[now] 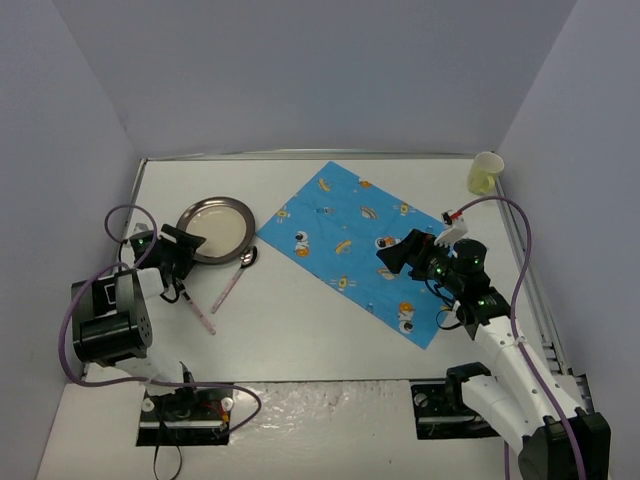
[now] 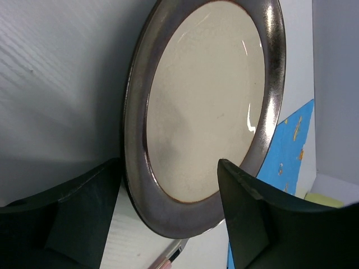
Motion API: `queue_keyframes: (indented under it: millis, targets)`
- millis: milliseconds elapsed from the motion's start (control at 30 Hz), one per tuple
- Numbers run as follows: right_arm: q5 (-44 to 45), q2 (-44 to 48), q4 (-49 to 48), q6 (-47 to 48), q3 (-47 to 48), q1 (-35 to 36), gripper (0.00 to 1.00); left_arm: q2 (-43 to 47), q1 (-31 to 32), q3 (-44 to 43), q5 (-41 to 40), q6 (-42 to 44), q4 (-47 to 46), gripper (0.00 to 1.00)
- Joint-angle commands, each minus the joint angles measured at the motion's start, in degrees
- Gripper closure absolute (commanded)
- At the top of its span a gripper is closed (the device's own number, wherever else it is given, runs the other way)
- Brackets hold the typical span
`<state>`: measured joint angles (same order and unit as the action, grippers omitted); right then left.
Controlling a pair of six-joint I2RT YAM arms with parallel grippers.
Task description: Set the dinner table for one person
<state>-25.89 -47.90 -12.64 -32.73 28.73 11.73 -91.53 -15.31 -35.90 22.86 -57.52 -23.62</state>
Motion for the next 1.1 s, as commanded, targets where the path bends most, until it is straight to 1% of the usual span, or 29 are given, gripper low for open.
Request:
queue_keyframes:
  millis: [0, 100, 200, 267, 367, 433, 467, 700, 833, 1067]
  targets:
    - [0.49, -0.26, -4.23, 0.82, 0.71, 0.58, 0.05, -1.88, 2.09, -1.89, -0.52, -0.83, -3.36, 0.39]
    - [0.75, -0.25, -4.13, 0.83, 0.62, 0.67, 0.05, -2.38, 2.78, -1.7, -1.03, -1.03, -3.28, 0.43]
    - [0.85, -0.08, -3.95, 0.83, 0.62, 0.75, 0.05, -2.23, 2.83, -1.46, -1.5, -1.36, -3.26, 0.55]
    - [0.92, 0.07, -3.74, 0.9, 0.62, 0.75, 0.05, -1.94, 2.83, -1.53, -1.58, -1.36, -2.97, 0.65]
    - [0.93, 0.52, -3.35, 1.09, 0.63, 0.75, 0.05, -1.0, 2.82, -1.9, -1.58, -1.44, -2.56, 0.87]
    - [0.93, 0.69, -3.16, 1.09, 0.77, 0.75, 0.05, -0.21, 2.63, -2.34, -1.66, -1.25, -1.97, 0.97]
    - [0.93, 0.79, -3.06, 1.09, 0.83, 0.75, 0.05, 0.27, 2.56, -2.5, -1.76, -1.16, -1.7, 1.0]
    - [1.19, 1.89, -1.5, 1.56, 2.27, 0.75, 0.05, 7.67, 2.37, -4.27, 0.04, -1.3, 0.62, 1.0]
    - [1.28, 2.46, -0.55, 1.97, 3.34, 0.75, 0.05, 15.23, 1.87, -6.35, 0.78, -1.53, 3.38, 1.0]
    - [1.54, 3.38, -0.04, 1.79, 3.57, 0.75, 0.05, 19.3, 0.8, -6.76, 5.2, -5.26, -0.1, 1.0]
